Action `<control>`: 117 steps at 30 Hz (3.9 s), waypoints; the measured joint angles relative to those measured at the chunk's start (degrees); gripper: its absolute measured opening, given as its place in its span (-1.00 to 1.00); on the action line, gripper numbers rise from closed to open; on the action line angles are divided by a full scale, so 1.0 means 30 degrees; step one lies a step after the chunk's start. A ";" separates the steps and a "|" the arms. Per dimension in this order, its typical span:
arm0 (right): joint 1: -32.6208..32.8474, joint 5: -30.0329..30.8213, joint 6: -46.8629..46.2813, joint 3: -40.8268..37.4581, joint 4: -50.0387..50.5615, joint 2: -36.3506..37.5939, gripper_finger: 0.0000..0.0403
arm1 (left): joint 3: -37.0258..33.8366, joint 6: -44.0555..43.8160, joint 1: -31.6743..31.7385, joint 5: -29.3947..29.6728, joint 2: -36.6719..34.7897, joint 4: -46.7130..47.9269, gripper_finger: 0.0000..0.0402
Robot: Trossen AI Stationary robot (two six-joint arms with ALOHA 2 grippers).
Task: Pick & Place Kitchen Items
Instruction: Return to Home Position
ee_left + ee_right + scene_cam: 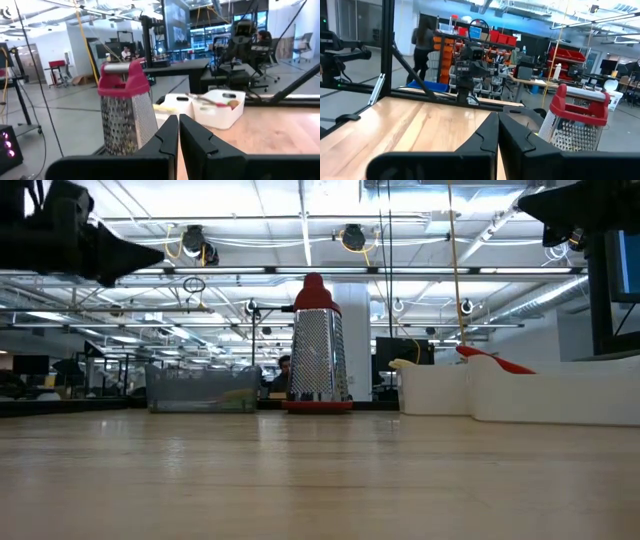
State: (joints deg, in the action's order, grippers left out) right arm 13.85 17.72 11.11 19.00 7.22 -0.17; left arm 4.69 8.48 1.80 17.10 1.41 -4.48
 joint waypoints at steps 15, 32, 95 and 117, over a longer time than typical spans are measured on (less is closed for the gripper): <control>0.0000 -0.0007 -0.1006 -0.1387 -0.0822 -0.0072 -1.00 | -0.1356 -0.0499 0.0000 0.0169 0.0023 -0.1112 -0.89; 0.0000 -0.0021 -0.0994 -0.5258 -0.5732 -0.0101 -1.00 | -0.1349 -0.0474 0.0000 0.0140 0.0022 -0.0996 -0.89; 0.0001 0.0036 -0.3483 -0.5354 -0.3175 -0.0101 -0.96 | -0.1319 -0.0411 -0.0001 0.0169 0.0044 0.0221 -0.89; 0.0003 0.0036 -0.3485 -0.5354 -0.3176 -0.0101 -0.96 | -0.1334 -0.0411 -0.0005 0.0169 0.0044 0.0126 -0.89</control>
State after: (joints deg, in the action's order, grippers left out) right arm 13.85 17.82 0.66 2.94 -2.31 -0.47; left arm 0.69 7.25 1.79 17.61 1.54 -4.10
